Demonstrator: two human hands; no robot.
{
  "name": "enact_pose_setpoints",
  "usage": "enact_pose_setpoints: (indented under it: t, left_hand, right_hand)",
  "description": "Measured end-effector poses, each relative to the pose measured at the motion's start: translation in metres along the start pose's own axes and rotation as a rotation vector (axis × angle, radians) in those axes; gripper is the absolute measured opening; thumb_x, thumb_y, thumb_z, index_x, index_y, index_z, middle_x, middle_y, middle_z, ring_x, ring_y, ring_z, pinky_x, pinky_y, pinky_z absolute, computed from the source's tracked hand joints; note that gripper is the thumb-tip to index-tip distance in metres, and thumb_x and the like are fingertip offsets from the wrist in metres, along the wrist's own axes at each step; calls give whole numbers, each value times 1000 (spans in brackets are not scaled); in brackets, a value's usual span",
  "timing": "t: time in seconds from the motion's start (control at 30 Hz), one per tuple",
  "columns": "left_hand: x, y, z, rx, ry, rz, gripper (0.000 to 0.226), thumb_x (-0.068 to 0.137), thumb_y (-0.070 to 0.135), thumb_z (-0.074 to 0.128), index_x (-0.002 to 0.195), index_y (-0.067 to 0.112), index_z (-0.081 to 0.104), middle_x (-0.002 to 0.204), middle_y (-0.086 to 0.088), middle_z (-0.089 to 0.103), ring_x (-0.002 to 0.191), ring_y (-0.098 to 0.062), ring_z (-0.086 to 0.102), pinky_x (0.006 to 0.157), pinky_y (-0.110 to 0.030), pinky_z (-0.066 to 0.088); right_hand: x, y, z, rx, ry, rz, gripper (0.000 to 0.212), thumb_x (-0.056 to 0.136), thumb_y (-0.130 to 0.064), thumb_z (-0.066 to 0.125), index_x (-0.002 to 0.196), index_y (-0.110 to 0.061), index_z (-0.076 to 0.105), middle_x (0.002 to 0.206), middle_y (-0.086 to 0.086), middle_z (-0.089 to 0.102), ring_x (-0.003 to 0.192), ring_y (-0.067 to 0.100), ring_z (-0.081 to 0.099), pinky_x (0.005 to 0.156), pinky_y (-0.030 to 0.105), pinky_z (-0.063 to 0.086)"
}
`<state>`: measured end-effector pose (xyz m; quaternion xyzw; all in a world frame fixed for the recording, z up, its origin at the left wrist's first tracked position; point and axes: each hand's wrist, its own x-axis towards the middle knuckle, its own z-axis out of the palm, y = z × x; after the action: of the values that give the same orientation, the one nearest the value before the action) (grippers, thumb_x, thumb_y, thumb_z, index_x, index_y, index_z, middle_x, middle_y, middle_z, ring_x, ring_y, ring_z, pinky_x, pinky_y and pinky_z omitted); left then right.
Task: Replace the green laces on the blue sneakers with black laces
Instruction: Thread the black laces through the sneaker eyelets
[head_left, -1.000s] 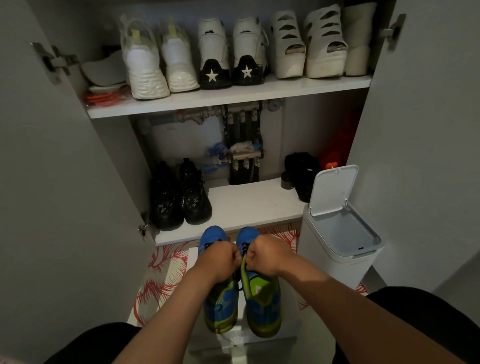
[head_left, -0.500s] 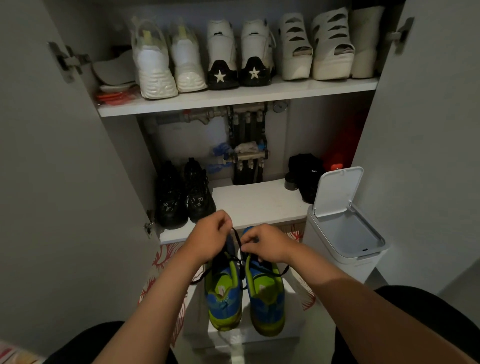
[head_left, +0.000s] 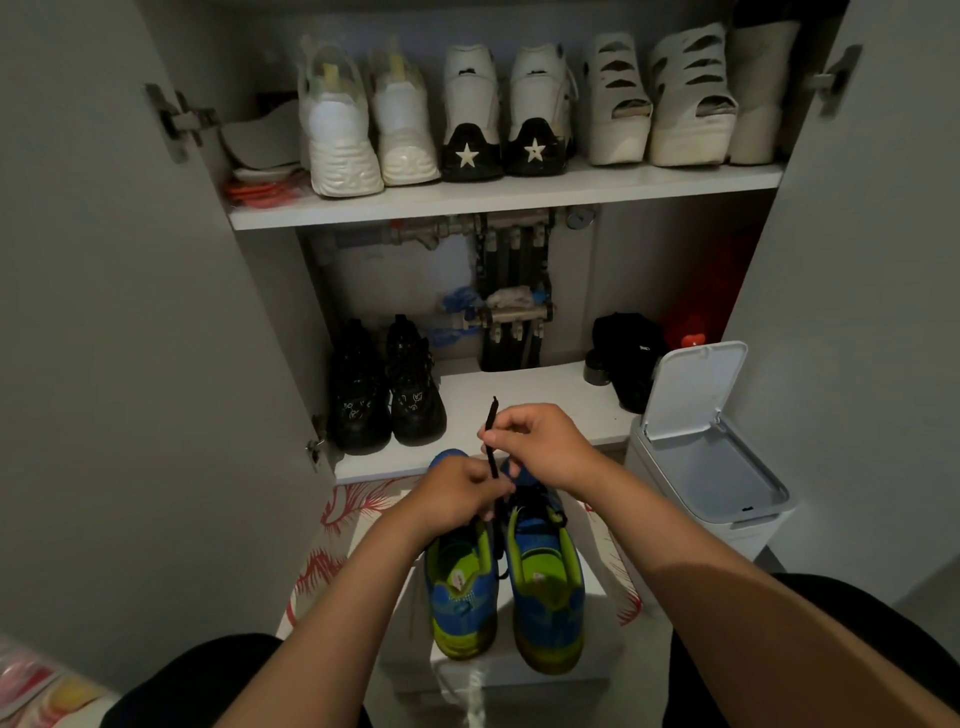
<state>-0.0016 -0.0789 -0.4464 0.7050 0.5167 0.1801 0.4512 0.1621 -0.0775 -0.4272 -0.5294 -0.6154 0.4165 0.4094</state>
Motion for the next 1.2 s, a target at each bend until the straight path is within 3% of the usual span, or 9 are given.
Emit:
enact_pose_setpoints:
  t: [0.2,0.3,0.4,0.53,0.67,0.8,1.0,1.07,1.2]
  left_hand:
    - [6,4,-12,-243,436,-23,24,90,22,67,67,17,73,64,-9,69,53,-14,60,60,-32,48]
    - [6,9,-11,-349,416,2,23,89,18,67,68,18,75,76,-19,71,57,-19,59,65,-39,52]
    - [3,14,-7,-330,400,25,21,91,21,66,73,20,76,78,-13,73,64,-17,64,70,-37,53]
    - [0,19,-11,-527,379,1,16,93,16,65,84,10,76,76,-6,73,72,-17,66,71,-32,55]
    - [-6,22,-10,-717,306,-51,17,98,12,55,91,7,70,74,-5,65,75,-18,65,71,-25,56]
    - [-10,18,-19,-881,293,-105,19,103,9,45,98,1,62,65,-3,45,58,-15,47,69,-31,52]
    - [-13,-8,-38,-476,399,-181,23,100,12,45,90,14,66,63,1,48,49,-12,40,49,-25,34]
    - [-13,-20,-43,-325,419,-181,24,99,15,46,85,17,67,65,1,54,51,-12,44,49,-24,34]
    - [-16,-34,-46,-84,350,-188,16,97,24,53,83,22,61,74,1,66,63,-16,54,64,-30,42]
  right_hand:
    - [-1,16,-3,-109,-84,149,12,95,-16,64,103,-14,74,98,4,76,48,11,60,63,23,54]
    - [-3,25,0,-212,-230,175,19,92,-11,66,110,-12,75,98,5,76,51,10,62,62,23,55]
    - [-5,30,2,-267,-303,171,9,90,-16,70,88,-19,78,77,-3,73,54,11,63,62,25,52]
    - [-3,34,5,-246,-247,172,19,89,-21,73,70,-23,74,63,-6,67,50,10,59,56,24,49]
    - [1,37,8,-299,-255,186,15,92,-21,68,78,-22,75,72,0,70,49,12,59,57,29,53]
    - [1,37,13,-568,-313,187,25,99,-21,52,108,-24,74,98,-1,74,52,8,60,62,27,53]
    - [3,31,25,-790,-467,201,24,98,-25,58,112,-11,71,112,9,71,72,17,61,79,35,55]
    - [4,29,29,-819,-525,183,25,99,-23,58,113,-5,70,116,10,69,86,19,63,80,28,50]
    - [5,28,30,-749,-476,203,27,93,-22,67,104,3,70,110,16,71,106,26,64,92,35,51]
